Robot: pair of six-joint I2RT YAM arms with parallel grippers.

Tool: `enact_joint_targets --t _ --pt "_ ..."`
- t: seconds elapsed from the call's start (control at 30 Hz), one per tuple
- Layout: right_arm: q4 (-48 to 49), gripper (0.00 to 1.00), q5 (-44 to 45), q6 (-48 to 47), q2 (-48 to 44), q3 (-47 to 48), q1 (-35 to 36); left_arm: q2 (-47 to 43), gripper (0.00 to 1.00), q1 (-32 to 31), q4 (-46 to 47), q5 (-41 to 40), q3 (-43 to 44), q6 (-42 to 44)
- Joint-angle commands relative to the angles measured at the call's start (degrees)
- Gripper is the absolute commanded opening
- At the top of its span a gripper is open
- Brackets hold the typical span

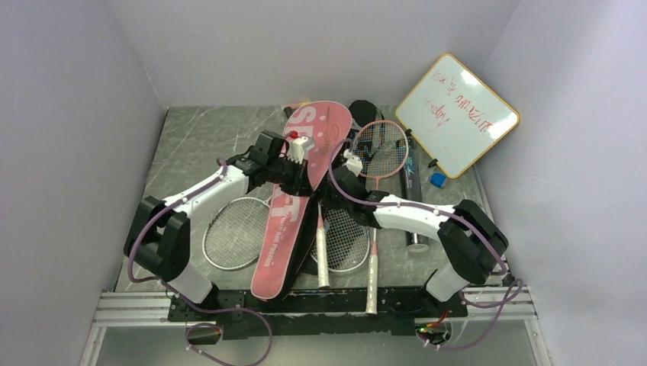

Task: Pack up the badminton gear
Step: Place the racket in the racket bag.

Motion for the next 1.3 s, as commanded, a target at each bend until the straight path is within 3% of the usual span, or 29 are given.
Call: enact_joint_targets --t 0.0,0.2,0.3,0.37,0.47,0.63,0.8,1.0,1.17,1.27 --pt "17.79 0.00 3.00 4.78 -1.48 -4.62 -1.97 0.97 0.05 -2.05 -2.02 2.71 2.20 2.69" --pt "26.69 0.00 3.89 4.31 -2.85 -9.03 -3.14 2.09 0.07 -3.93 -3.97 4.12 3.27 4.56" --pt "30.20 0.00 2.13 3.43 -2.93 -10.39 -3.22 1.76 0.23 -5.19 -6.62 0.73 4.34 6.69" --pt "32.98 0.00 0.71 2.83 -2.74 -11.57 -3.23 0.39 0.42 -6.18 -8.56 -4.79 4.70 8.04" --pt "35.08 0.00 -0.87 2.85 -1.51 -12.43 -3.16 -3.25 0.61 -7.16 -10.41 -15.30 3.34 8.42" --pt "37.96 0.00 -2.28 4.19 1.42 -13.23 -3.22 -9.03 0.77 -9.00 -13.28 -31.17 -0.10 8.30" --pt "40.17 0.00 -4.36 5.60 4.10 -13.19 -3.16 -10.08 0.86 -10.91 -14.90 -38.74 -1.47 7.56" --pt "39.78 0.00 -5.16 5.97 5.34 -12.54 -3.18 -7.40 0.96 -12.91 -14.97 -38.92 -2.00 6.52" --pt "39.36 0.00 -5.40 6.20 6.02 -12.10 -3.13 -4.71 0.96 -14.37 -15.02 -38.41 -2.42 6.66" --pt "39.85 0.00 -5.64 6.43 6.15 -12.29 -3.12 -2.86 0.87 -14.80 -15.71 -38.67 -2.34 6.86"
